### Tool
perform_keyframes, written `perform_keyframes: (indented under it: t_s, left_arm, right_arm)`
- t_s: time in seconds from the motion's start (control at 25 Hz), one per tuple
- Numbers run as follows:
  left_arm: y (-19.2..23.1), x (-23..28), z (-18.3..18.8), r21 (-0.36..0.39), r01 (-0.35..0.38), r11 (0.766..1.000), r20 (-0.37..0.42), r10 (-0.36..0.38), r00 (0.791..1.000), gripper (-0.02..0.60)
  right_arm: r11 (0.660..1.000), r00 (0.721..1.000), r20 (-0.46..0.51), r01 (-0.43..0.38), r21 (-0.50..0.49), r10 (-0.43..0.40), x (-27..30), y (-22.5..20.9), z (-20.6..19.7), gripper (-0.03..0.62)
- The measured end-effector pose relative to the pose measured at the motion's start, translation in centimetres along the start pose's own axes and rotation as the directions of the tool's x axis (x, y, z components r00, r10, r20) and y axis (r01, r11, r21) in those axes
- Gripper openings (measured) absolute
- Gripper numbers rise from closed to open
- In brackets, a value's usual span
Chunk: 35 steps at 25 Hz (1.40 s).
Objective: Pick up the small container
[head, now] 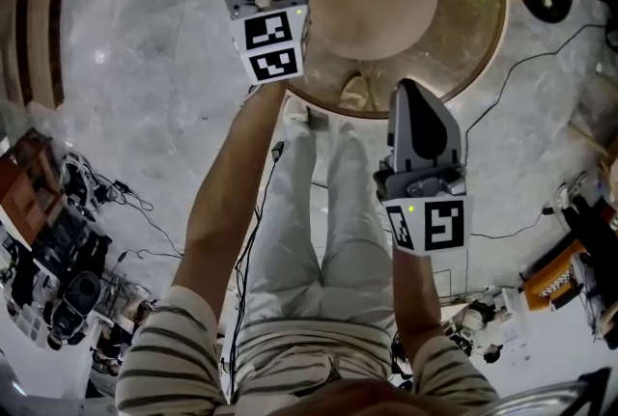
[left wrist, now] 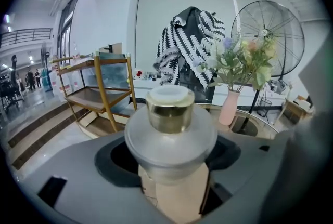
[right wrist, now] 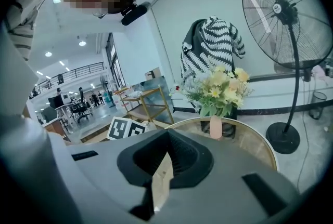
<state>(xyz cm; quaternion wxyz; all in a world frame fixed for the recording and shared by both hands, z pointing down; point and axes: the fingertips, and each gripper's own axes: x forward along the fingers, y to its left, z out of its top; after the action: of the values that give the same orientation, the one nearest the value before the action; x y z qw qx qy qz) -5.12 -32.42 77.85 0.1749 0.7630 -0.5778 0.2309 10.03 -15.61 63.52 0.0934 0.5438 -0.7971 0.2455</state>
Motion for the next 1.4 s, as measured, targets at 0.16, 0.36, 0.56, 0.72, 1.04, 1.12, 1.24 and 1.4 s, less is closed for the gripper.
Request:
perform_keyframes:
  t_s: [0.16, 0.36, 0.56, 0.72, 1.04, 1.12, 1.24, 1.4]
  left_arm:
    - [-0.8, -1.8, 2.5, 0.012, 0.025, 1.0, 0.021, -0.025, 0.999, 0.328]
    - [-1.1, -4.6, 5.0, 0.009, 0.047, 0.999, 0.042, -0.047, 0.998, 0.328]
    - [-2.1, -7.9, 8.3, 0.006, 0.072, 0.997, 0.06, -0.073, 0.996, 0.328]
    - [-2.8, -11.5, 11.0, 0.0, 0.08, 0.997, 0.077, -0.079, 0.994, 0.328]
    - [-3.1, -17.7, 16.3, 0.034, 0.116, 0.993, 0.111, -0.119, 0.987, 0.328]
    - [-3.5, -19.7, 17.4, 0.032, 0.128, 0.991, 0.111, -0.131, 0.985, 0.328]
    - [-4.0, -22.4, 19.0, 0.032, 0.142, 0.989, 0.112, -0.145, 0.983, 0.328]
    - [-4.2, -25.8, 21.8, 0.051, 0.149, 0.987, 0.134, -0.155, 0.979, 0.328]
  right_arm:
    - [1.0, 1.0, 0.024, 0.018, -0.003, -0.018, -1.3, 0.4, 1.9, 0.009]
    - [1.0, 0.999, 0.05, 0.022, -0.002, -0.022, -2.4, 2.0, 3.7, 0.009]
    - [0.999, 0.995, 0.086, 0.048, -0.01, -0.047, -4.5, 2.7, 7.1, 0.009]
    - [0.999, 0.993, 0.11, 0.052, -0.013, -0.05, -7.0, 3.4, 9.6, 0.009]
    - [0.998, 0.985, 0.163, 0.065, -0.019, -0.061, -10.0, 5.8, 14.5, 0.009]
    - [0.998, 0.984, 0.166, 0.065, -0.015, -0.062, -11.2, 6.5, 15.6, 0.009]
    - [0.998, 0.983, 0.173, 0.065, -0.019, -0.061, -12.9, 7.5, 17.1, 0.009]
    - [0.997, 0.98, 0.19, 0.072, -0.033, -0.064, -14.9, 8.5, 19.2, 0.009]
